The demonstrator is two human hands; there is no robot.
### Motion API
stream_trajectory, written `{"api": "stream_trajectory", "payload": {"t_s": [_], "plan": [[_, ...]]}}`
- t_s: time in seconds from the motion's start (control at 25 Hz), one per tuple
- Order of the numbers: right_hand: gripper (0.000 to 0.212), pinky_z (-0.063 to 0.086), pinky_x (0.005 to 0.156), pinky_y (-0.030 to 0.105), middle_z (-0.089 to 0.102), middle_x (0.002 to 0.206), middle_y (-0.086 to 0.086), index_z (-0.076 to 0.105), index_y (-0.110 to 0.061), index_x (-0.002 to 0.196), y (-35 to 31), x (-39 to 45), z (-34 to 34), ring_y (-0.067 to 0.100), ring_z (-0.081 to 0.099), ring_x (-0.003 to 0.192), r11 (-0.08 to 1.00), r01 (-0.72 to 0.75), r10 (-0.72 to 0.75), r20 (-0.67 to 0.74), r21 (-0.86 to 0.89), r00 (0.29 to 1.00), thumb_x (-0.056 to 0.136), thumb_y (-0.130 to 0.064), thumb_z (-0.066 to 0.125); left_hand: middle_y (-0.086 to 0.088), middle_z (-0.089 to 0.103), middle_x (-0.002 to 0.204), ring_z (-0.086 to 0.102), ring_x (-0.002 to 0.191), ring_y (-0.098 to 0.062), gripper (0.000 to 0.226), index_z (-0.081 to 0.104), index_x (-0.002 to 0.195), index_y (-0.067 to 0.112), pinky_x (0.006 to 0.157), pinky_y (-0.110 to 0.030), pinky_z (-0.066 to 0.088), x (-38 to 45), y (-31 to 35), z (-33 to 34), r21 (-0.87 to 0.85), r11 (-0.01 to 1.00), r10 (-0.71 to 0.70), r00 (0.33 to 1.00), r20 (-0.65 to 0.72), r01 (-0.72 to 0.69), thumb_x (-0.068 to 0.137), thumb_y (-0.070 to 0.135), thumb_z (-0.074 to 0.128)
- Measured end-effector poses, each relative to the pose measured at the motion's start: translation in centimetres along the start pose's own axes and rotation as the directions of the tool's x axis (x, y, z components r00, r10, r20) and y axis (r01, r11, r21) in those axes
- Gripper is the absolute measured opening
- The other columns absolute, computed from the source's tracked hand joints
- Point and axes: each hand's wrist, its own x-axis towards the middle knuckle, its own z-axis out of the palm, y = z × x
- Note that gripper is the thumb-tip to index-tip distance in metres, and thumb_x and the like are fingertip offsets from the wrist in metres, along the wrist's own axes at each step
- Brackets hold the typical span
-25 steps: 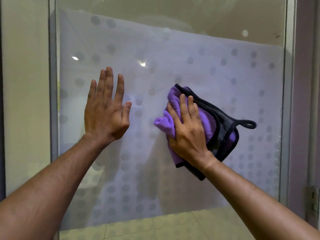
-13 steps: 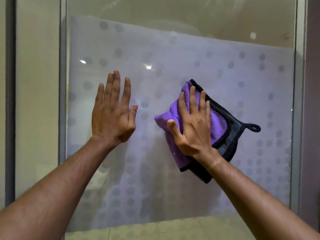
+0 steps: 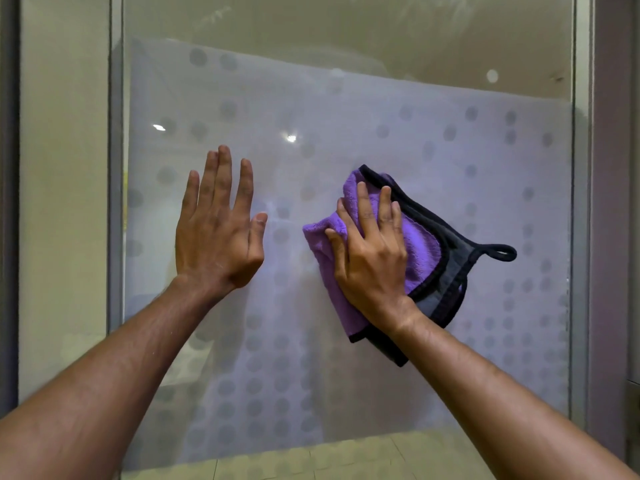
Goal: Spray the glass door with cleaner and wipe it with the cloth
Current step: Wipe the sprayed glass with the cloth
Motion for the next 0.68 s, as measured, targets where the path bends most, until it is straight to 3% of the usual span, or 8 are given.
{"api": "stream_trajectory", "payload": {"t_s": [0.16,0.32,0.4,0.6,0.68], "plan": [[0.040,0.037,0.110,0.060,0.051,0.144,0.022,0.067,-0.001,0.124,1.5,-0.1,-0.4,0.045,0.043,0.137,0.985,0.171,-0.171,-0.002,0.021,0.985,0.102,-0.028,0.048,-0.015,-0.005,0.164,-0.006,0.152,-0.025,0.073,0.005,0.156,0.012,0.123,-0.044,0.003,0.1,-0.3,-0.2,-0.004,1.000,0.001,1.000,0.007,-0.001,0.094,0.045,0.024],[0.047,0.025,0.113,0.067,0.046,0.149,0.021,0.060,-0.001,0.133,1.5,2.5,-0.2,0.044,0.037,0.140,0.990,-0.142,0.141,-0.029,-0.012,0.990,0.103,-0.033,0.041,-0.015,-0.005,0.164,-0.007,0.152,-0.025,0.072,0.006,0.156,0.011,0.123,-0.045,0.003,0.0,-0.3,-0.2,0.003,1.000,0.000,1.000,0.006,0.000,0.094,0.044,0.025],[0.048,0.024,0.113,0.068,0.047,0.148,0.021,0.059,-0.001,0.133,1.0,3.2,0.0,0.044,0.037,0.140,0.984,-0.179,0.179,-0.026,0.000,0.984,0.102,-0.033,0.041,-0.016,-0.004,0.164,-0.006,0.152,-0.026,0.073,0.006,0.156,0.011,0.123,-0.047,0.005,-0.1,-0.1,-0.2,0.010,1.000,-0.001,1.000,0.013,0.001,0.094,0.043,0.026],[0.044,0.035,0.108,0.065,0.055,0.141,0.020,0.066,-0.002,0.125,-1.0,0.2,0.0,0.039,0.048,0.135,0.981,0.187,-0.186,-0.021,0.052,0.982,0.103,-0.033,0.044,-0.016,-0.003,0.164,-0.004,0.152,-0.026,0.074,0.006,0.156,0.011,0.123,-0.046,0.005,0.0,-0.1,-0.3,-0.003,1.000,0.005,1.000,0.013,-0.005,0.093,0.044,0.026],[0.044,0.036,0.108,0.064,0.053,0.143,0.020,0.063,-0.001,0.129,-0.6,0.0,0.0,0.039,0.046,0.136,0.985,0.169,-0.168,-0.024,0.026,0.985,0.103,-0.032,0.045,-0.016,-0.003,0.164,-0.004,0.152,-0.026,0.074,0.006,0.156,0.011,0.123,-0.045,0.004,0.0,-0.3,-0.3,0.000,1.000,0.002,1.000,0.010,-0.002,0.093,0.045,0.025]]}}
